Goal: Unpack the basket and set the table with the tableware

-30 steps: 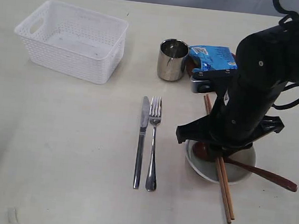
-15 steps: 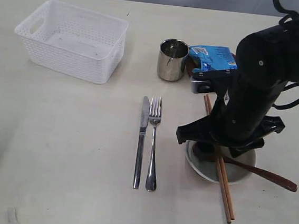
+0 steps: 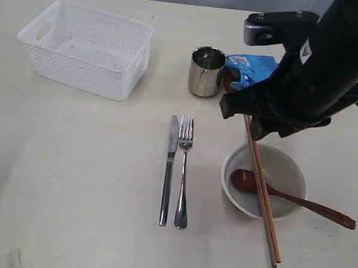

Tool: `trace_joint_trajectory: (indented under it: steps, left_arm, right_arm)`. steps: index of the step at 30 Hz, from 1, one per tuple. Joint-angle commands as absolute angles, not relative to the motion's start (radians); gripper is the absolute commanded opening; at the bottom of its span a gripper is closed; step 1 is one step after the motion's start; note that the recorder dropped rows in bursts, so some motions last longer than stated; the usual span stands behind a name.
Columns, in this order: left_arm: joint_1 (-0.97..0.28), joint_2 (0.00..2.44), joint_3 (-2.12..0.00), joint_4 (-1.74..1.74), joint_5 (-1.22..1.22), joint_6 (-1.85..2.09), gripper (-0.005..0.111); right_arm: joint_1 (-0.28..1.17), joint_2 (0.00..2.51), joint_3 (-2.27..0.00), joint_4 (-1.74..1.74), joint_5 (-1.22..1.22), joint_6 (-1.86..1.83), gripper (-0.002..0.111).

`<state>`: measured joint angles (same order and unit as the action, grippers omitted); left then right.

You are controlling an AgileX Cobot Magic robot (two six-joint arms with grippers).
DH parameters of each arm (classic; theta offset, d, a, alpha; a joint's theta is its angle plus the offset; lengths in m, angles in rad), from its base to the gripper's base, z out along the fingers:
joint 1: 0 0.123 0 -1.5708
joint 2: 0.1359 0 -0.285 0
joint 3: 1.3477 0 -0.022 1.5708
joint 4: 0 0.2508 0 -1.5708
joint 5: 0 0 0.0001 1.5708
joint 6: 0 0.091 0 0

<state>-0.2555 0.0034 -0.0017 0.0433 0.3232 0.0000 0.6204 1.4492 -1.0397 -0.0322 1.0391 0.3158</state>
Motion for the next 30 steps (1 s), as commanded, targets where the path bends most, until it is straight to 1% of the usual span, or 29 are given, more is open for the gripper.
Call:
trace_joint_trajectory:
  steps: [1,3,18,30]
  left_arm:
    - [-0.262,0.000,0.000,0.044,0.324,0.000,0.000]
    - [-0.262,0.000,0.000,0.044,0.324,0.000,0.000]
    - [-0.262,0.000,0.000,0.044,0.324,0.000,0.000]
    - [-0.262,0.000,0.000,0.044,0.324,0.000,0.000]
  right_arm:
    - [0.621,1.339,-1.046,-0.081,1.060,0.299,0.011]
    - [0.621,1.289,-1.046,-0.085,1.049,0.287,-0.001]
    - [0.621,0.837,-1.046,-0.089,0.830,0.227,0.000]
    - [0.621,0.528,-1.046,-0.121,0.810,0.201,0.000]
